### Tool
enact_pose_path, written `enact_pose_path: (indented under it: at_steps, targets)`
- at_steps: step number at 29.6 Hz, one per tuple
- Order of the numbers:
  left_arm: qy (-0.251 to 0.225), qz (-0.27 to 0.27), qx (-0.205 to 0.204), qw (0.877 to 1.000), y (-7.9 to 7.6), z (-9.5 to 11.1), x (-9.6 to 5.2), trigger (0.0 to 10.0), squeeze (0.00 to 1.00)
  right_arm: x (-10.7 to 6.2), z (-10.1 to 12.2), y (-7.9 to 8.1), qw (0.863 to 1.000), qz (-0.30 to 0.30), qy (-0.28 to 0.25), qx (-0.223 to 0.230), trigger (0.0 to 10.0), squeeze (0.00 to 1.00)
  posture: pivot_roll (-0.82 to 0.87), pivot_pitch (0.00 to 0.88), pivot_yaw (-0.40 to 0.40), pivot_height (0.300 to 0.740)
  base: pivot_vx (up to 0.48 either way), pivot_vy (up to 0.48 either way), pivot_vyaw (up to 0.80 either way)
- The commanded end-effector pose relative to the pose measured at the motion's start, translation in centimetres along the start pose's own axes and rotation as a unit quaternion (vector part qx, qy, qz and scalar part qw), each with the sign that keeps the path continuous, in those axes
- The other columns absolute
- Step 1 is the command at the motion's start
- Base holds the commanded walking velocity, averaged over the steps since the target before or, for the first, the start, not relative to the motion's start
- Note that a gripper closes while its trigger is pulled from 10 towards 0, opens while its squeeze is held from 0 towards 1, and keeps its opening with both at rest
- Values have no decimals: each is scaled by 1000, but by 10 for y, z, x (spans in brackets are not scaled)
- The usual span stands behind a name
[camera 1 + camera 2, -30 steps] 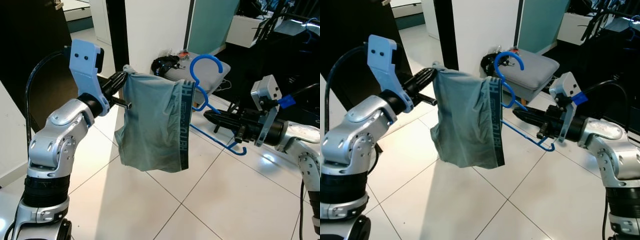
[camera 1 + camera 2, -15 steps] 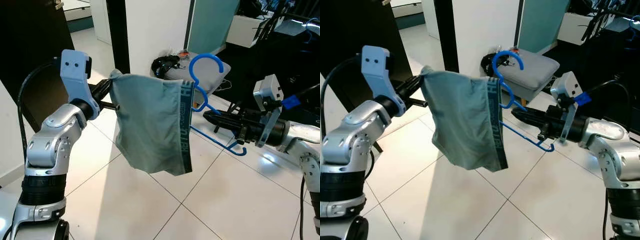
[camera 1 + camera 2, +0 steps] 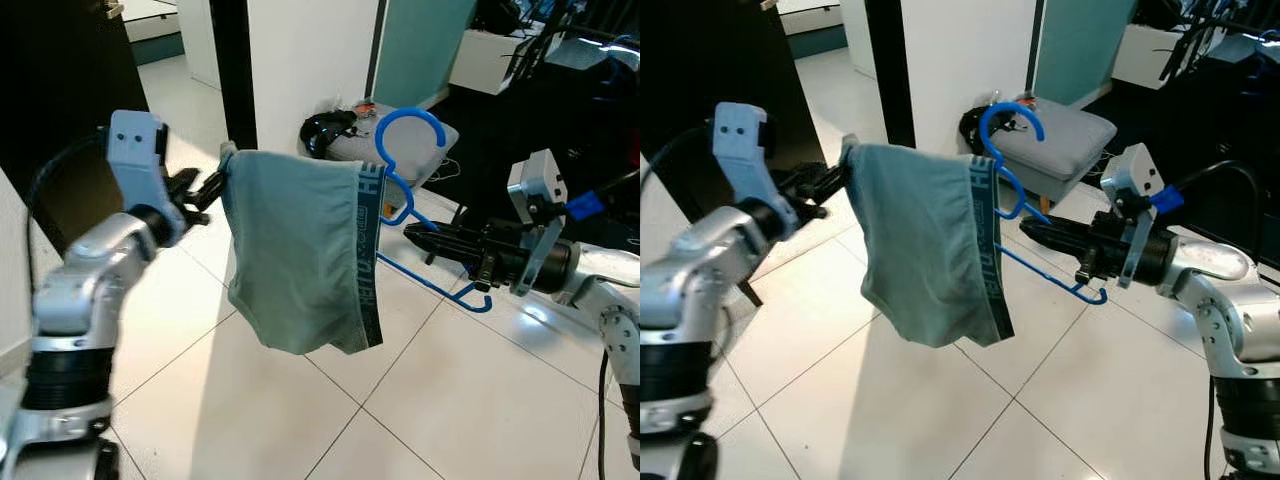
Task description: Hang hanger
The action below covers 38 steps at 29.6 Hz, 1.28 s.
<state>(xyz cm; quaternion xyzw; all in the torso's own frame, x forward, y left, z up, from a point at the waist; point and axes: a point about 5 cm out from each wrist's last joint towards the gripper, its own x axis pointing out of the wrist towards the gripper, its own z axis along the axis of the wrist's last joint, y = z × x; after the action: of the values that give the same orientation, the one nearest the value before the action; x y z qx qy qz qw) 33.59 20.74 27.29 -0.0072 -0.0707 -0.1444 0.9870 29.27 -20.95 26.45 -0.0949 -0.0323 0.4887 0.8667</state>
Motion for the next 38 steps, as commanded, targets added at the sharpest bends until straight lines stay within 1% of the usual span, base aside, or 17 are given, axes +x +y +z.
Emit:
enact_pose_path:
  at_steps: [1, 3, 7, 9, 10, 11, 12, 13, 15, 17, 18, 20, 23, 24, 26, 27, 38]
  targets:
    - [8, 0, 3, 1000, 6, -2, -3, 10000, 1000, -1, 4, 3, 1000, 7, -6, -7, 10000, 0, -2, 82, -17, 740, 0, 0, 0]
    - [-4, -58, 20, 998, 21, 20, -16, 10000, 1000, -1, 1, 3, 1000, 7, -1, -8, 10000, 0, 3, 79, -16, 740, 0, 0, 0]
    - [-27, -162, 43, 985, 19, 46, -33, 10000, 1000, 1, -2, 3, 1000, 6, 4, -10, 10000, 0, 10, 79, -16, 740, 0, 0, 0]
    - [-40, -252, 89, 963, 7, 63, -41, 10000, 1000, 8, -7, 7, 1000, 18, 14, -8, 10000, 0, 19, 76, -16, 740, 0, 0, 0]
    - [-40, -252, 89, 963, 7, 63, -41, 10000, 1000, 8, -7, 7, 1000, 18, 14, -8, 10000, 0, 19, 76, -16, 740, 0, 0, 0]
    - [-28, -310, 128, 942, -4, 67, -43, 10000, 1000, 14, -12, 11, 999, 30, 23, -6, 10000, 0, 18, 73, -13, 740, 0, 0, 0]
    - [-28, -310, 128, 942, -4, 67, -43, 10000, 1000, 14, -12, 11, 999, 30, 23, -6, 10000, 0, 18, 73, -13, 740, 0, 0, 0]
    - [-16, -332, 161, 929, -8, 67, -41, 10000, 1000, 18, -15, 13, 999, 38, 24, -3, 10000, 0, 19, 71, -12, 740, 0, 0, 0]
    - [-16, -332, 161, 929, -8, 67, -41, 10000, 1000, 18, -15, 13, 999, 38, 24, -3, 10000, 0, 19, 71, -12, 740, 0, 0, 0]
    - [-21, -367, 236, 899, -24, 72, -29, 10000, 1000, 26, -17, 20, 998, 65, 27, 0, 10000, 0, 19, 65, -9, 740, 0, 0, 0]
    - [-21, -367, 236, 899, -24, 72, -29, 10000, 1000, 26, -17, 20, 998, 65, 27, 0, 10000, 0, 19, 65, -9, 740, 0, 0, 0]
    - [-13, -413, 280, 867, -45, 71, -18, 10000, 1000, 32, -16, 25, 996, 86, 26, -2, 10000, 0, 20, 63, -5, 740, 0, 0, 0]
    - [-2, -430, 291, 854, -53, 67, -15, 10000, 1000, 35, -15, 26, 995, 93, 26, -4, 10000, 0, 19, 61, -4, 740, 0, 0, 0]
    - [17, -447, 301, 842, -57, 61, -12, 10000, 1000, 36, -14, 27, 995, 99, 26, -9, 10000, 0, 17, 58, -1, 740, 0, 0, 0]
    - [17, -447, 301, 842, -57, 61, -12, 10000, 1000, 36, -14, 27, 995, 99, 26, -9, 10000, 0, 17, 58, -1, 740, 0, 0, 0]
    - [30, -458, 308, 833, -61, 57, -9, 10000, 43, 38, -11, 28, 994, 105, 27, -15, 10000, 0, 15, 56, 2, 740, 0, 0, 0]
    - [102, -470, 329, 812, -55, 42, -4, 9961, 0, 39, -4, 30, 993, 112, 26, -38, 10000, 0, 13, 57, 18, 740, 0, 0, 0]
